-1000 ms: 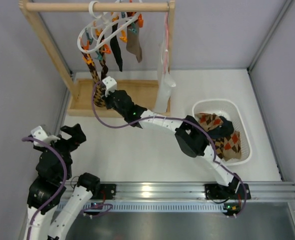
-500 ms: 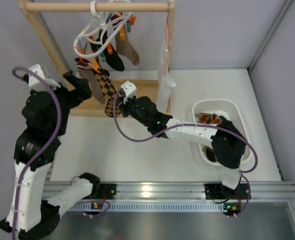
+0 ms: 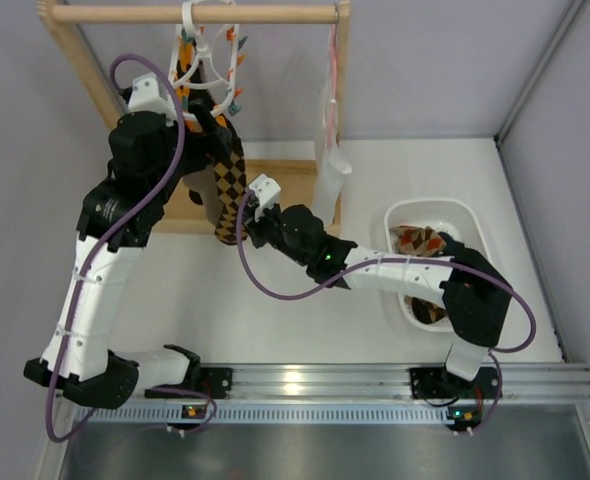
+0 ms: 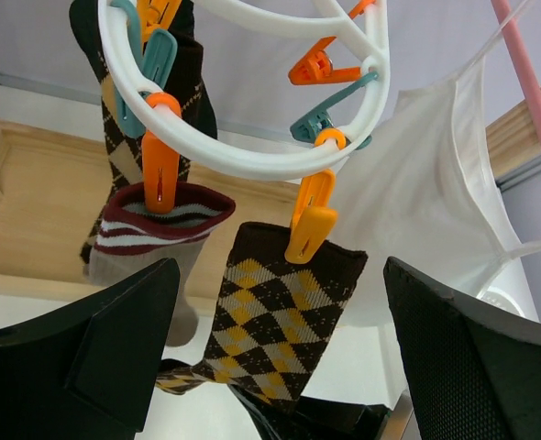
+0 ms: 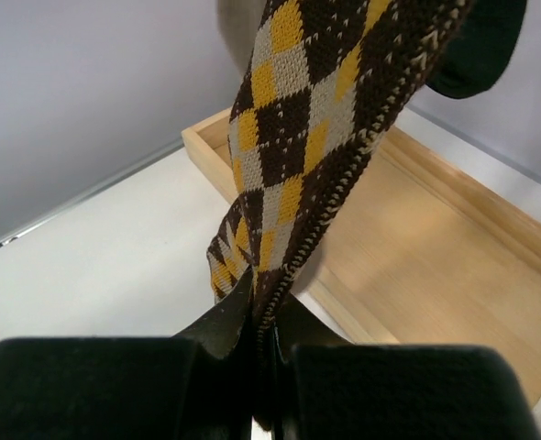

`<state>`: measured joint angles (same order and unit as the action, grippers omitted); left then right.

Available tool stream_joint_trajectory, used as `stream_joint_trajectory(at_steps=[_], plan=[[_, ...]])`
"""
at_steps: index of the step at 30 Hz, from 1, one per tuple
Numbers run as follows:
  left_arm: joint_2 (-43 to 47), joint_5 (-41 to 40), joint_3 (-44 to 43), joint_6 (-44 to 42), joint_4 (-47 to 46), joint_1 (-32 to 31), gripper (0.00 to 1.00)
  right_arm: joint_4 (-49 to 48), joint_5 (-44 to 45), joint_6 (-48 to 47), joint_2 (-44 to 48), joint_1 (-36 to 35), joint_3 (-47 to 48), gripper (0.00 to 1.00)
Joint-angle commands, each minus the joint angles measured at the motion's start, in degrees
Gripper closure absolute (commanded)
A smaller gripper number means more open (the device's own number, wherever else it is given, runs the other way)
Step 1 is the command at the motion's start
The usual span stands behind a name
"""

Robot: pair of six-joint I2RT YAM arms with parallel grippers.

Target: Remove the socks clipped to the hanger

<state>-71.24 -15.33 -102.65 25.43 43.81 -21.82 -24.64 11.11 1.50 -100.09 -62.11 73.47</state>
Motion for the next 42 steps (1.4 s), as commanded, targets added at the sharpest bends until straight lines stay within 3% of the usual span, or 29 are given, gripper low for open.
stream_joint_trajectory(at_steps=[1,9,19,30,42], plan=[[0.0,1.4,-2.0,0.7,-1.0,-0.1,0.04,-1.8,0.9,-0.7,0.6,-1.5,1.7,1.00],[0.0,-0.5,-2.5,-0.6,0.5,-1.6,0.04,-0.7,1.1,-0.9,-2.3,-2.5,4.8,1.00],[-4.1,-11.6,-6.2,-3.5,3.9,-2.2,0.04,1.4,2.3,-4.5,-7.1,-5.0,10.9,1.00],[-9.2,-19.6,-10.7,-7.9,4.4,-2.2,0.26,3.3,3.6,-6.1,-11.8,-7.3,16.6,1.00],[-11.7,-20.4,-14.1,-10.1,4.9,-2.2,0.31,5.0,4.6,-6.7,-15.8,-8.7,21.1,1.00]])
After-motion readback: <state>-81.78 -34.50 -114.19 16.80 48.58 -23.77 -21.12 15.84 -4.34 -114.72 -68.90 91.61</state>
